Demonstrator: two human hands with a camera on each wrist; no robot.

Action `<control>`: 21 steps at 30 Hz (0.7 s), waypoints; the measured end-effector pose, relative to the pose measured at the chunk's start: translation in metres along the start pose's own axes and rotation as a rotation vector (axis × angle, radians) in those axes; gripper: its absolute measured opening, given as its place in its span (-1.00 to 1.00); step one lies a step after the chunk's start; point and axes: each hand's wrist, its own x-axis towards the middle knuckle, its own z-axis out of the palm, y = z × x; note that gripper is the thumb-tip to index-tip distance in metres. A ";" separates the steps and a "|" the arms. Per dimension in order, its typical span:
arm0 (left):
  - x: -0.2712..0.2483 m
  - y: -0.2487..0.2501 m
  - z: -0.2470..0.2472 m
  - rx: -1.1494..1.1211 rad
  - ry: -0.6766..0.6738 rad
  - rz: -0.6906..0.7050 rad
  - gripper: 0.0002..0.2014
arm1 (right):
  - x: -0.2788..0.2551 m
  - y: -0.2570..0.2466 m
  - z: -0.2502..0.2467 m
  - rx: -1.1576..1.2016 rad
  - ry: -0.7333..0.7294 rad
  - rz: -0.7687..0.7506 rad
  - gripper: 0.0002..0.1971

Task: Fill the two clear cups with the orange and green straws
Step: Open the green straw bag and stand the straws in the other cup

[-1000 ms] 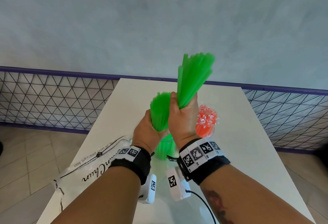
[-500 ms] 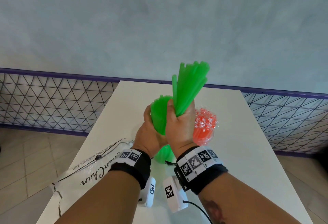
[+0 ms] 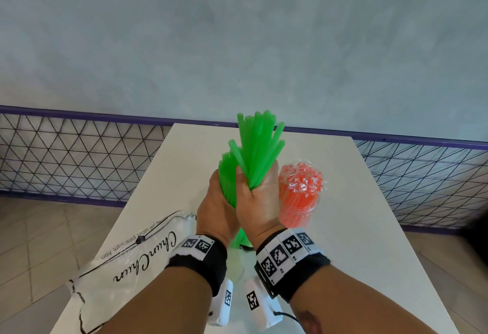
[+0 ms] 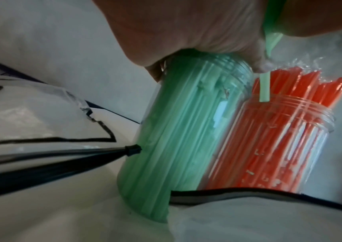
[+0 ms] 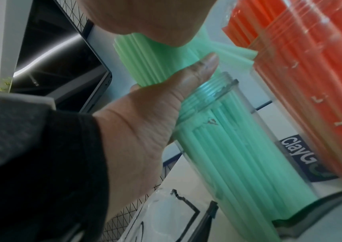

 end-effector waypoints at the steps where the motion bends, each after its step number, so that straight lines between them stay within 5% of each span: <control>1: -0.001 0.001 -0.002 -0.017 -0.005 0.006 -0.50 | -0.001 0.003 0.001 -0.020 0.003 0.006 -0.52; 6: -0.003 0.004 -0.007 -0.080 -0.018 0.019 -0.42 | -0.001 0.007 0.003 0.049 -0.021 0.171 -0.29; 21: -0.006 -0.007 -0.001 -0.379 0.017 0.024 -0.28 | -0.007 0.005 -0.002 0.014 -0.064 0.066 -0.34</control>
